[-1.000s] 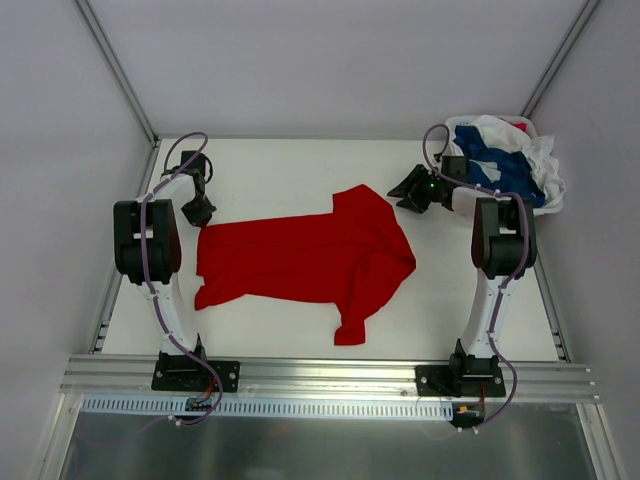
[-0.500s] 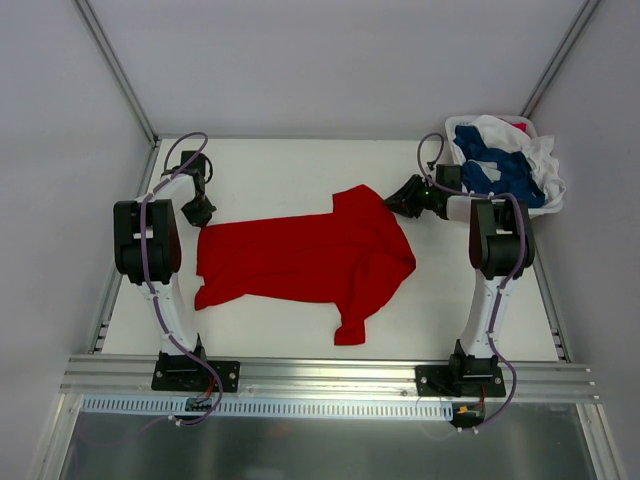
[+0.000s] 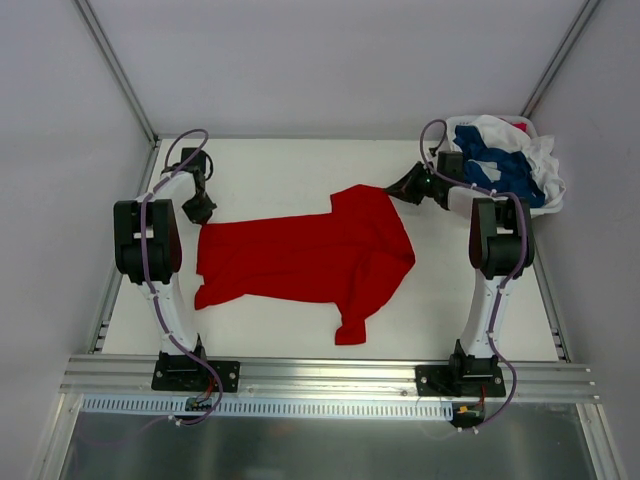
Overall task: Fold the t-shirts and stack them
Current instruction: Flatten out the tshirt
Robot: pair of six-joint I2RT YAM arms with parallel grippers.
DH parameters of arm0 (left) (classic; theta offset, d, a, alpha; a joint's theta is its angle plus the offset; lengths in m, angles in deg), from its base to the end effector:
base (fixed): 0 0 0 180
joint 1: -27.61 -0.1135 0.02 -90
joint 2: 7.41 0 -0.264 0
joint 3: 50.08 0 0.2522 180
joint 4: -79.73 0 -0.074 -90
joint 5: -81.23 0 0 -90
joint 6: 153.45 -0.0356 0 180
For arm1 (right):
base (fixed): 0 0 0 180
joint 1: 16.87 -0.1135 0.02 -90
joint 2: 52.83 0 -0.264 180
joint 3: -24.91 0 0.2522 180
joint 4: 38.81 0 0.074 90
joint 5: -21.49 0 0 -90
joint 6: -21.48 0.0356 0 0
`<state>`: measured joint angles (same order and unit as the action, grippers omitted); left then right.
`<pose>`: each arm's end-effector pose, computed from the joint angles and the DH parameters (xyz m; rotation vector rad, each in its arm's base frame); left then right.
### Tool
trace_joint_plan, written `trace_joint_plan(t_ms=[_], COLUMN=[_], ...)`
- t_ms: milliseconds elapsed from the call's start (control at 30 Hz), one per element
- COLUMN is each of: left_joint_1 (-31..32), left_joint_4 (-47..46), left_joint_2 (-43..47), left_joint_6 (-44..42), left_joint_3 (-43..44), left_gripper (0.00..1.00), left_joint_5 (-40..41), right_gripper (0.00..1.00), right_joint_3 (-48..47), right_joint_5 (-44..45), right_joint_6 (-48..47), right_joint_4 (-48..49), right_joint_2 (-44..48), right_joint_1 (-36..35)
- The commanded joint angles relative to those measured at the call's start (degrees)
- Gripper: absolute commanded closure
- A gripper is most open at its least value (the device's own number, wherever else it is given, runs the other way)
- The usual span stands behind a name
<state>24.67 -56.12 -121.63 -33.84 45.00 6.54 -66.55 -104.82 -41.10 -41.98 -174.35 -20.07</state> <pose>0.4142 0.0307 0.1748 -0.8151 2.4934 0.1993 0.4603 0.0468 0.1559 0.0786 2.1838 0.9875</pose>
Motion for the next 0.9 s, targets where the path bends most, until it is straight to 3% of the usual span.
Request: trace_joint_plan(t_ms=[0, 433, 800, 833, 867], left_joint_1=[0.48, 0.57, 0.57, 0.57, 0.57], left_joint_4=[0.99, 3.53, 5.38, 5.55, 5.47], left_joint_2=[1.19, -7.42, -15.95, -16.39, -16.74], left_joint_6=[-1.74, -2.97, -3.24, -3.5, -3.5], left_joint_3=[4.89, 25.53, 34.16, 34.43, 34.78], left_gripper=[1.0, 1.0, 1.0, 0.96, 0.79], left_joint_5=[-0.46, -2.13, -4.15, -4.41, -4.5], right_gripper=[1.0, 1.0, 1.0, 0.99, 0.88], right_joint_3=[-7.29, -29.26, -29.89, -30.06, -30.32], right_joint_5=[1.51, 7.83, 10.04, 10.21, 10.39], right_joint_6=[-1.75, -7.12, -8.08, -8.26, -8.43], right_joint_4=[-1.78, -16.47, -18.41, -18.67, -19.46], right_joint_2=[0.4, -4.87, -7.24, -7.42, -7.51], right_joint_1=[-0.05, 2.15, 2.59, 2.59, 2.5])
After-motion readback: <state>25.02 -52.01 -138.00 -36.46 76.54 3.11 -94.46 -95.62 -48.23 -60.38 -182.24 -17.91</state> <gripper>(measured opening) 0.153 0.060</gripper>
